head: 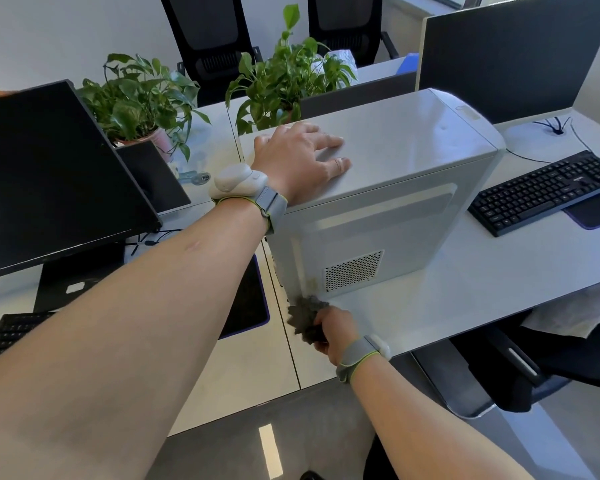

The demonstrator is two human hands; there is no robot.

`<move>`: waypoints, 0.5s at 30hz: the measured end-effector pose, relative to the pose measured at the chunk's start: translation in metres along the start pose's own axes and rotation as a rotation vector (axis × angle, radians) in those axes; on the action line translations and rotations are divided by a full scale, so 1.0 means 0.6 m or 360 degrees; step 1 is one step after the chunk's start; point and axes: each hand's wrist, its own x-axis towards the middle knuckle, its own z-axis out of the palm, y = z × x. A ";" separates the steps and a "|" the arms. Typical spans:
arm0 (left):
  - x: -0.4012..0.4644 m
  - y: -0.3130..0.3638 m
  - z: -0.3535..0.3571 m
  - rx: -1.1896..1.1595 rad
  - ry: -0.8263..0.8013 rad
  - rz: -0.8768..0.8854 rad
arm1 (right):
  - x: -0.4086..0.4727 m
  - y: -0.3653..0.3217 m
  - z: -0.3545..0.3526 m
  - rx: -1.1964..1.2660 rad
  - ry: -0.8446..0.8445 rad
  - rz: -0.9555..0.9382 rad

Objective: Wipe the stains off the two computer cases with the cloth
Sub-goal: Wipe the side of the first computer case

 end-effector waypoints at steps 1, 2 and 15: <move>0.000 -0.001 0.000 -0.0002 0.0000 -0.0001 | 0.011 0.001 -0.020 0.0027 0.0065 0.0005; 0.000 -0.002 0.001 -0.0001 0.0000 -0.0003 | 0.028 0.001 -0.035 0.0180 0.0184 0.0000; 0.004 -0.007 0.005 -0.0010 0.0005 0.0008 | 0.040 0.012 -0.034 0.0563 -0.0054 -0.0210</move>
